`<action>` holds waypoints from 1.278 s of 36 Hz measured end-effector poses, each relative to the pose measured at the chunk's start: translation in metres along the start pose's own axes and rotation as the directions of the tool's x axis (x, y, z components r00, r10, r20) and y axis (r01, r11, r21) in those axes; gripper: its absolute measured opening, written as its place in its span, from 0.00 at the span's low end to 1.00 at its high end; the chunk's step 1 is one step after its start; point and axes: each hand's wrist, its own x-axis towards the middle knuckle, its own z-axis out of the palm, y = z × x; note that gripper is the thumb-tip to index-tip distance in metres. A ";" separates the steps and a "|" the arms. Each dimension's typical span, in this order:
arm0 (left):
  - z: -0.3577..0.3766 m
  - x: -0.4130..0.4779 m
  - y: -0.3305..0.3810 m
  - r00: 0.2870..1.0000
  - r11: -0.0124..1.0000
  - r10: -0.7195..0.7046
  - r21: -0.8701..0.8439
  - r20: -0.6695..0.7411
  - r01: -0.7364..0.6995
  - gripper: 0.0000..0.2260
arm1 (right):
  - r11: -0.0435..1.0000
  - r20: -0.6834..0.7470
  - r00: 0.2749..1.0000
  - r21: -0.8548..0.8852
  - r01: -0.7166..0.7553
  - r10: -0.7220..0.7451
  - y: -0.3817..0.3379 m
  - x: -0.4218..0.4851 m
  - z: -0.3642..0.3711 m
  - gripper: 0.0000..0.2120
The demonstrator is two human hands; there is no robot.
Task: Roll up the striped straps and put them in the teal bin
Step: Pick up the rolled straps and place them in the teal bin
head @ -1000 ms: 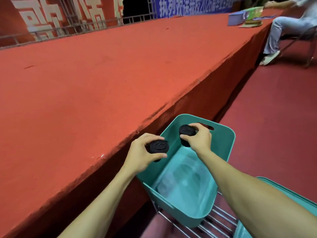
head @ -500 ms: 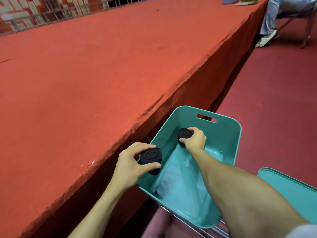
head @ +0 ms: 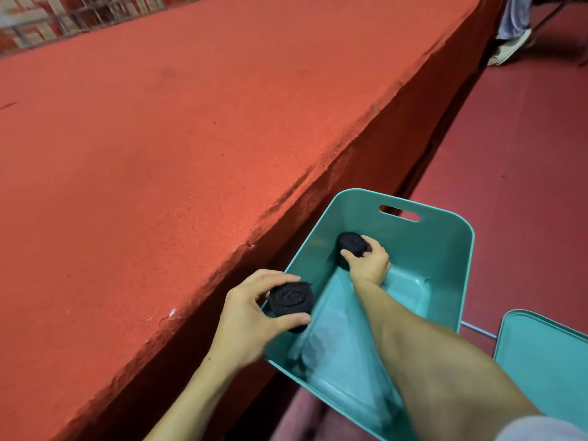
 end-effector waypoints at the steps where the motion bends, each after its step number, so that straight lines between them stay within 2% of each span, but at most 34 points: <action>1: 0.000 0.000 0.000 1.000 1.000 -0.005 -0.003 -0.003 0.005 0.22 | 1.000 0.002 1.000 0.002 0.004 -0.004 0.002 0.001 0.001 0.26; 13: 0.002 -0.002 0.002 1.000 1.000 -0.020 -0.019 -0.016 0.020 0.23 | 0.999 -0.013 1.000 0.052 0.003 -0.002 0.010 0.004 0.007 0.24; 23: 0.005 0.002 0.006 0.998 0.999 -0.051 0.000 -0.034 0.051 0.24 | 0.993 0.186 0.981 -0.085 0.078 -0.061 -0.008 0.009 -0.021 0.37; 26: 0.005 0.004 0.010 0.998 0.998 -0.060 0.007 -0.028 0.060 0.24 | 0.987 0.185 0.981 -0.136 0.088 -0.062 -0.016 0.006 -0.032 0.36; 29: 0.005 0.006 0.014 0.997 0.997 -0.078 0.012 -0.012 0.079 0.24 | 0.975 0.233 0.963 -0.145 0.171 -0.134 -0.026 -0.005 -0.045 0.33; 31: 0.004 0.008 0.016 0.996 0.996 -0.091 0.013 -0.002 0.091 0.23 | 0.973 0.299 0.936 -0.080 0.218 -0.185 -0.038 -0.020 -0.053 0.29; 34: 0.005 0.012 0.017 0.995 0.995 -0.096 0.011 -0.012 0.096 0.24 | 0.968 0.429 0.868 0.124 0.217 -0.249 -0.064 -0.047 -0.066 0.21; 38: 0.009 0.011 0.015 0.992 0.992 -0.127 -0.023 -0.026 0.126 0.26 | 0.930 0.628 0.698 0.329 0.164 -0.345 -0.089 -0.082 -0.085 0.21; 42: 0.009 0.008 0.013 0.991 0.992 -0.124 -0.033 -0.042 0.123 0.27 | 0.921 0.725 0.569 0.308 0.237 -0.389 -0.091 -0.101 -0.092 0.27; 46: 0.006 0.005 0.012 0.994 0.994 -0.103 -0.037 -0.027 0.102 0.24 | 0.909 0.753 0.529 0.227 0.349 -0.391 -0.086 -0.103 -0.088 0.29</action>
